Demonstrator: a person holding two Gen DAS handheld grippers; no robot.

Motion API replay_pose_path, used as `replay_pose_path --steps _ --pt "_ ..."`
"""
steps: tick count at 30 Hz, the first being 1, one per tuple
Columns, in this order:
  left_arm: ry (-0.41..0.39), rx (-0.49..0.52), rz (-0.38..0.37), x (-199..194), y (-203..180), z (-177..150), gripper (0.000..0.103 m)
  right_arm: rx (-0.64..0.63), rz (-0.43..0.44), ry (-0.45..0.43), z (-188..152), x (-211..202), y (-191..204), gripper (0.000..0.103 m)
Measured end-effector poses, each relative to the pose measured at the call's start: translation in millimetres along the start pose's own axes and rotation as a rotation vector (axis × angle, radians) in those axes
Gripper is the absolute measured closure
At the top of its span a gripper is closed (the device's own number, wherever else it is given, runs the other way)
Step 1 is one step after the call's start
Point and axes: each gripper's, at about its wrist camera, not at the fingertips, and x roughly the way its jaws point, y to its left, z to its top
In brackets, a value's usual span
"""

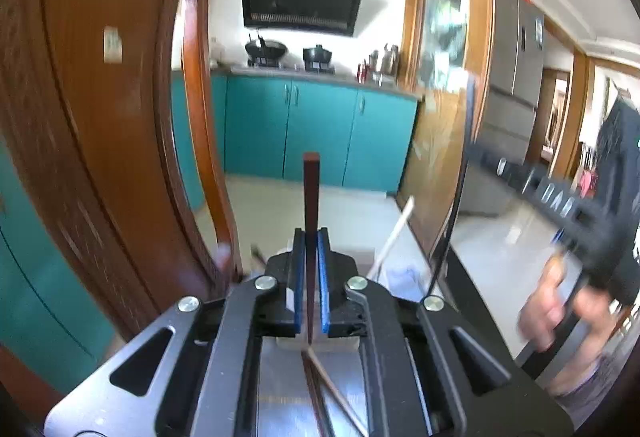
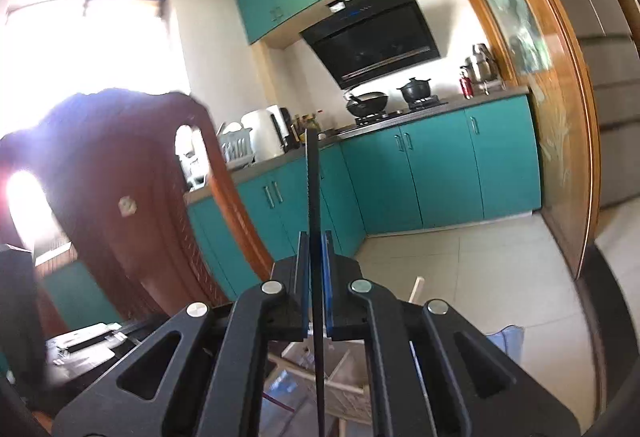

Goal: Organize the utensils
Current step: 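Lift both held chopsticks up above the white holder with both tools, then open both tools to drop the chopsticks into the holder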

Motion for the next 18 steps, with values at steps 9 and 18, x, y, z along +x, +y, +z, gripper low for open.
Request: replay_pose_path --steps 9,18 --pt "-0.174 -0.098 0.044 28 18 40 0.096 0.047 -0.09 -0.003 -10 46 -28 0.097" --pt "-0.027 -0.095 0.127 109 26 12 0.096 -0.04 -0.119 0.147 -49 81 -28 0.097"
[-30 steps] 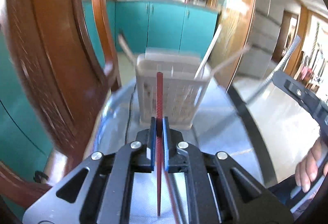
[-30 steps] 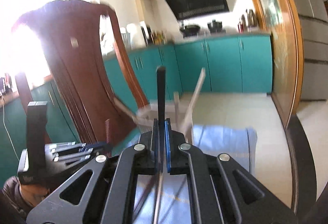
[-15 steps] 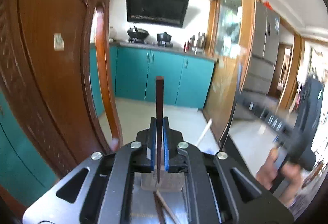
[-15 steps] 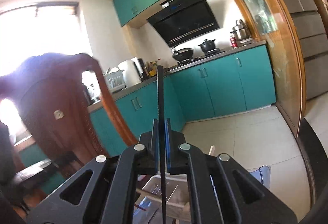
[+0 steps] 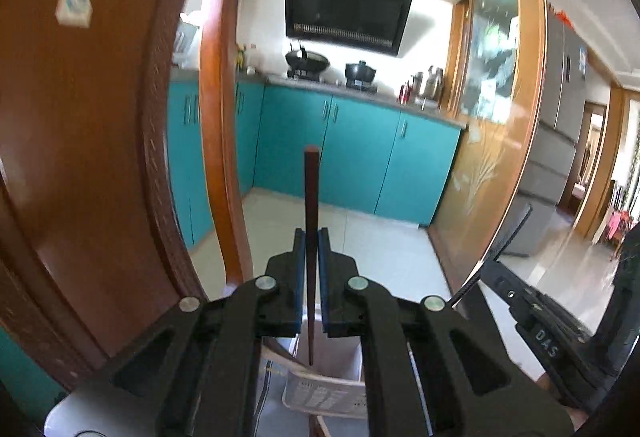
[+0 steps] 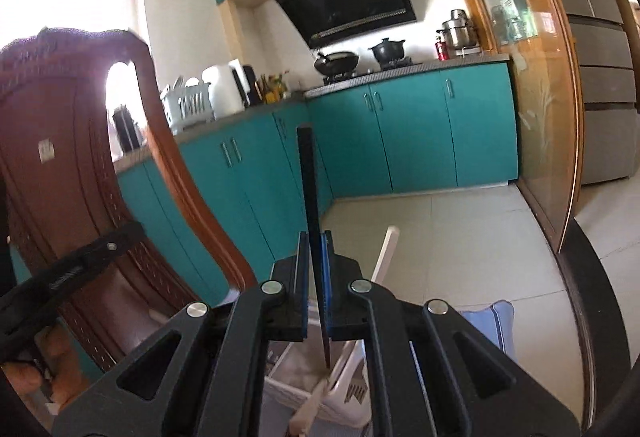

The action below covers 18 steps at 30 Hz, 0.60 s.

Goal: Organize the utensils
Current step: 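Open both tools to drop the chopsticks into the holder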

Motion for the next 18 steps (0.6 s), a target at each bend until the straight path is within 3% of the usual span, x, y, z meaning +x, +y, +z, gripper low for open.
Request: replay_pose_path --steps 3,7,14,17,18 --pt "0.031 0.019 0.02 12 -4 -10 0.096 -0.017 0.01 0.017 -5 -2 4 0.094" --pt "0.043 0.025 0.021 11 -4 -17 0.096 -0.049 -0.011 -0.029 -1 -22 10 0.081" --pt "-0.047 0.037 0.047 -26 6 -31 0.088 -0.177 0.075 -0.191 -3 -100 37 0.078" --pt "-0.088 0.02 0.092 -37 15 -46 0.088 -0.251 0.2 -0.141 -30 -110 49 0.079" --pt "-0.09 0.022 0.103 -41 18 -52 0.088 -0.29 0.246 -0.052 -52 -100 53 0.079"
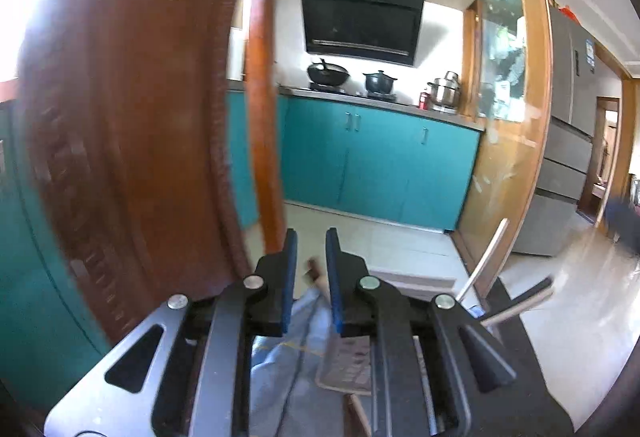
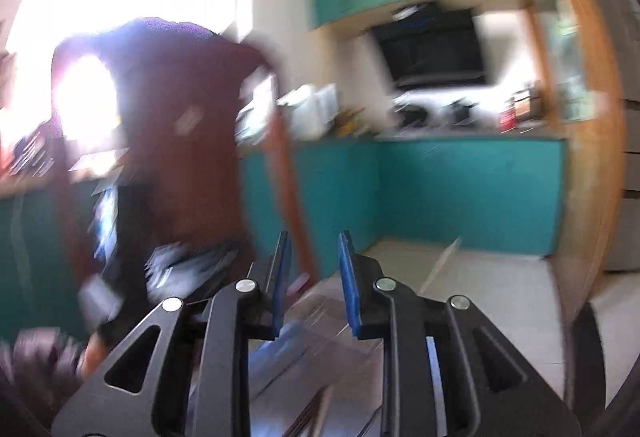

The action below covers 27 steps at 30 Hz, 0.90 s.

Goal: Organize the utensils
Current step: 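Open both tools to drop the chopsticks into the holder, then close the right tool on a light chopstick while the left tool grasps a dark brown one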

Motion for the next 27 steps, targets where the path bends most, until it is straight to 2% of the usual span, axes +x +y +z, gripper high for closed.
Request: replay_pose_path --steps 2,5,8,12,17,18,19,24,27 --pt "0.026 0.014 0.019 -1 6 -14 0.088 -0.002 0.006 0.174 -33 28 3 0.079" --pt "0.11 0.033 0.033 8 10 -32 0.087 0.112 -0.053 0.556 -111 98 -18 0.079" --pt "0.242 0.061 0.029 28 8 -55 0.087 0.169 -0.094 0.691 -147 130 -31 0.079" --pt "0.289 0.098 0.042 36 4 -67 0.083 0.178 -0.13 0.751 -163 146 -33 0.079" --pt "0.271 0.137 0.037 32 -5 -71 0.079 0.136 -0.159 0.753 -165 155 -25 0.079" --pt "0.263 0.15 0.043 30 -7 -73 0.077 0.139 -0.166 0.752 -165 155 -25 0.087" --pt "0.259 0.16 0.046 30 -8 -75 0.077 0.149 -0.159 0.755 -162 157 -21 0.096" --pt "0.26 0.199 0.05 23 -14 -84 0.077 0.256 -0.138 0.76 -164 144 -32 0.097" --pt "0.271 0.205 0.05 24 -17 -86 0.077 0.318 -0.133 0.733 -159 127 -44 0.097"
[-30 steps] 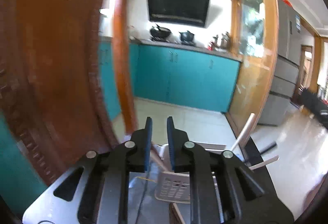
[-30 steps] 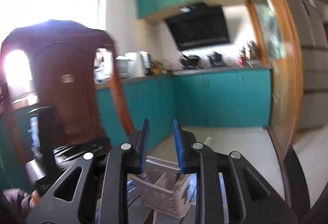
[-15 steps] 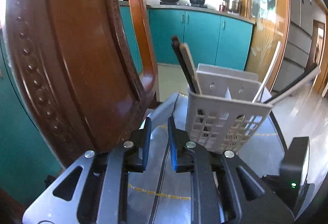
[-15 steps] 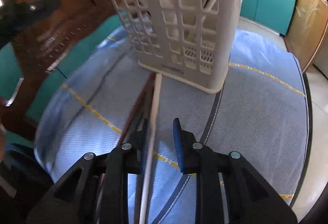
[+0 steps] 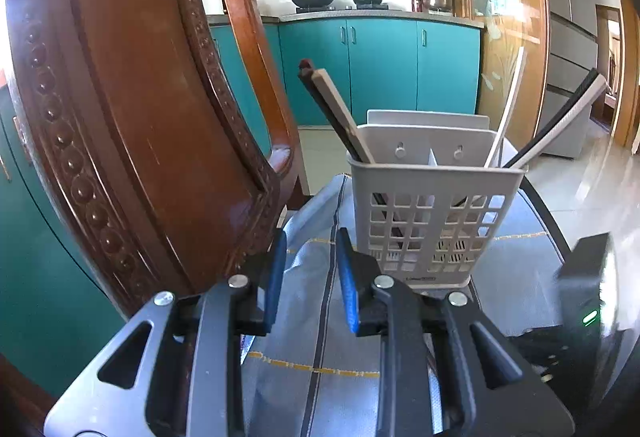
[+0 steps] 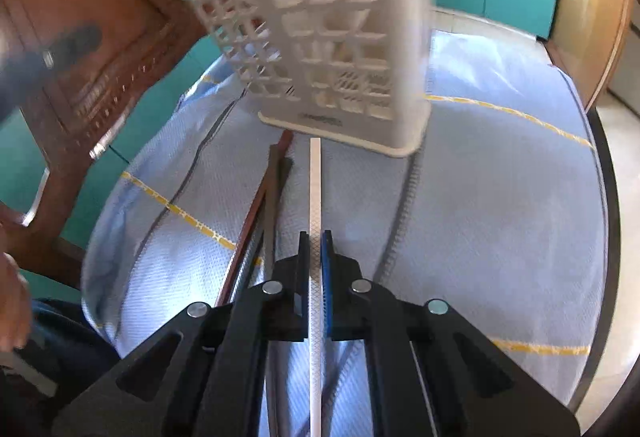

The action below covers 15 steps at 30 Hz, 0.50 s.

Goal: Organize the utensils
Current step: 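Close the right tool on a light chopstick while the left tool grasps a dark brown one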

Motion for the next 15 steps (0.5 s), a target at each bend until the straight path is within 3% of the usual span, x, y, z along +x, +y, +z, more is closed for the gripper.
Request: replay_pose_path --steps 4,8,15 --pt "0.017 0.0 -0.008 3 -1 0 0.075 0.061 0.005 -0.036 -3 -20 -21 0.097" --pt "0.053 0.013 -0.021 13 -7 -2 0.071 0.118 -0.106 -0.018 -6 -19 -43 0.097" --pt "0.262 -0.032 -0.15 50 -15 -19 0.071 0.147 -0.137 -0.011 -8 -21 -55 0.094"
